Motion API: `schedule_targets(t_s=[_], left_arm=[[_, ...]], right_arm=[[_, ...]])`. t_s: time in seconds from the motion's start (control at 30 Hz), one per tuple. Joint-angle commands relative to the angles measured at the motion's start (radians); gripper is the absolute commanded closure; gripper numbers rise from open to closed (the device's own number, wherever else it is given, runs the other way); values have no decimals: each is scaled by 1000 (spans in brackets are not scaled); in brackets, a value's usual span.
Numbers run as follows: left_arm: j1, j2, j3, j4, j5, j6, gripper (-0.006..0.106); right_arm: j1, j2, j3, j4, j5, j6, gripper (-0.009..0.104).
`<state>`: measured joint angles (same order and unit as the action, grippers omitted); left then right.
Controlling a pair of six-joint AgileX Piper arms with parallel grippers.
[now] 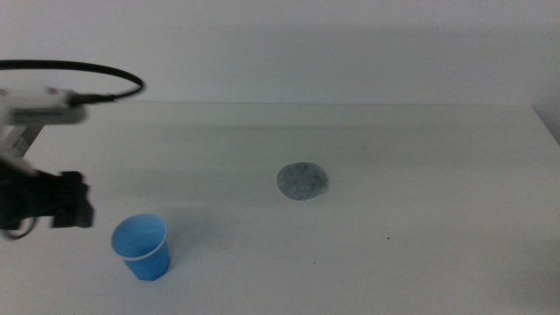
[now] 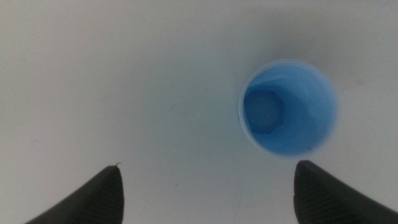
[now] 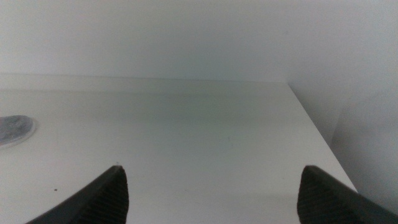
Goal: Place an empty cup on a cup mat.
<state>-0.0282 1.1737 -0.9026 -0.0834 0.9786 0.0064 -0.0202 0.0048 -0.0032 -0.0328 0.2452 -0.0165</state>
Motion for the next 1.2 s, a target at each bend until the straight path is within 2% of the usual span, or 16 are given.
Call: schedule_targets(t_s=[0.0,0.27,0.37,0.47,0.57,0.7,0.73,0.93,1.03,1.17], left_arm=[[-2,101,-26,-37,-41,24,7],[-2,393,-75,-182,-99,99,7],[-2,481,-79,-195,-115,99,7],[-2,539,-79,-222,-97,99,15],[-2,554,-79,-247,-97,101,40],[-2,545,-99,-248,-94,99,96],[-6,535,-109,-249,-90,99,102],[-97,535,-247,-224,-57,3,102],[-177,587,-397,-178,-21,-65,102],[-270,720,-626,-157,59,-99,102]], right_arm=[[2,-5,3,-5,-7,-4,2],[2,-5,3,-5,-7,-4,2],[2,-5,3,-5,-7,-4,2],[2,-5,3,-5,-7,-4,2],[2,-5,3,-5,-7,-4,2],[2,-5,3,-5,-7,-4,2],[2,-5,3,-5,-7,-4,2],[2,-5,3,-5,-7,-4,2],[2,-5,3,-5,-7,-4,2],[2,-5,3,-5,-7,-4,2]])
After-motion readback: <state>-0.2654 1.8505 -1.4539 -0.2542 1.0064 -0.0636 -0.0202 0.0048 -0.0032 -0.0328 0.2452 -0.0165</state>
